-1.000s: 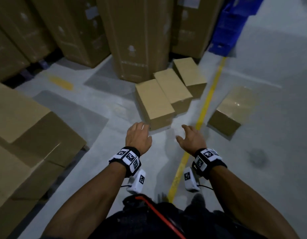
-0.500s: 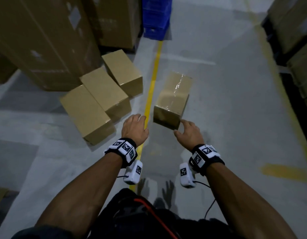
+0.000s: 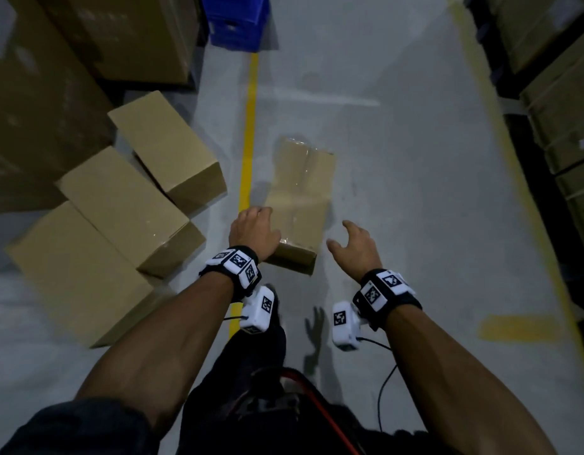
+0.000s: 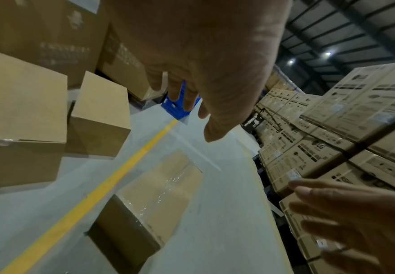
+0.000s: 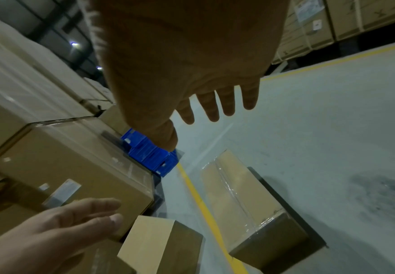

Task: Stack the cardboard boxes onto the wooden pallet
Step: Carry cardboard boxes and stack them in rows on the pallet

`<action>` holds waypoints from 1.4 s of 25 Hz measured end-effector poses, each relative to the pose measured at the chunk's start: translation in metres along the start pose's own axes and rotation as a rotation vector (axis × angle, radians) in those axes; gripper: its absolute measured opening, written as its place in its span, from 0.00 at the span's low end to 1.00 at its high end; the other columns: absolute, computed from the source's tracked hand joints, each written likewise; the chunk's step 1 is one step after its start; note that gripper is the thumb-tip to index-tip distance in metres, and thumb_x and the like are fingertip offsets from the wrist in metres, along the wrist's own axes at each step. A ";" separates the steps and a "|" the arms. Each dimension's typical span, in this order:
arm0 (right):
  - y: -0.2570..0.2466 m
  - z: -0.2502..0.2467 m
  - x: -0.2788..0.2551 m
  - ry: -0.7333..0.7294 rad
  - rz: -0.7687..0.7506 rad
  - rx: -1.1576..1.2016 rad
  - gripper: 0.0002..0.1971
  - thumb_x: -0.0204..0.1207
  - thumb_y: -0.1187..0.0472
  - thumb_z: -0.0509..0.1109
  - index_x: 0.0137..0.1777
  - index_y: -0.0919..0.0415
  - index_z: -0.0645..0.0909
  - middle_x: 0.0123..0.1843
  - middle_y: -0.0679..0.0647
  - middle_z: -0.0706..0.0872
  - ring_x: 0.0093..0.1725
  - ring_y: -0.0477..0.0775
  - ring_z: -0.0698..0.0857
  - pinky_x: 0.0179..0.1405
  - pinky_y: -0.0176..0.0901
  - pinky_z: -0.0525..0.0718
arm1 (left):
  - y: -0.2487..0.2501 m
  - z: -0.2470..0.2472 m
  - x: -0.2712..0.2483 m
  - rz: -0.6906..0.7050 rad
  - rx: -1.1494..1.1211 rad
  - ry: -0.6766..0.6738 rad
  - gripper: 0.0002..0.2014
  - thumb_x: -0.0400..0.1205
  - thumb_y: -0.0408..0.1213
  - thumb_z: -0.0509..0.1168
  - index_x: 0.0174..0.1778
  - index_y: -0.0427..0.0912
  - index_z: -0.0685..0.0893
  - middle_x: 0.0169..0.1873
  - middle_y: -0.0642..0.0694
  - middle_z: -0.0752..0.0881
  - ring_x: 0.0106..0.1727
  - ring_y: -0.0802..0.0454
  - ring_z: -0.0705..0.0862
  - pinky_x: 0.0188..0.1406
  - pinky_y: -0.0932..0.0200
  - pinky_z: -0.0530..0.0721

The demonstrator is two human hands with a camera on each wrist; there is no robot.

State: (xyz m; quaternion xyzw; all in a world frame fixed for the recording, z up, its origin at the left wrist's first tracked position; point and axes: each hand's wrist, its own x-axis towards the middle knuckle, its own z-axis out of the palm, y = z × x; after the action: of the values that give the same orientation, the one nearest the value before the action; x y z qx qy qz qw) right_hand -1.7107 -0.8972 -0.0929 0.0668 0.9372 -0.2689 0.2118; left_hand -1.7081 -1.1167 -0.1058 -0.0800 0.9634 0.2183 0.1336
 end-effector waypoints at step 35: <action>0.125 0.208 0.556 -0.144 0.262 0.489 0.55 0.74 0.54 0.80 0.88 0.39 0.42 0.88 0.58 0.55 0.84 0.67 0.61 0.75 0.61 0.69 | -0.128 0.320 0.496 -0.326 -0.464 -0.081 0.49 0.74 0.53 0.76 0.85 0.59 0.53 0.83 0.43 0.65 0.82 0.41 0.66 0.74 0.51 0.67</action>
State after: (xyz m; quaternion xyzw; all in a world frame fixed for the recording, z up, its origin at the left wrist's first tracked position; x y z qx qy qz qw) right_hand -2.1068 -0.8957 -0.5530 0.2169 0.8105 -0.4614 0.2884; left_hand -2.0822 -1.1368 -0.5797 -0.2535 0.8560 0.4114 0.1836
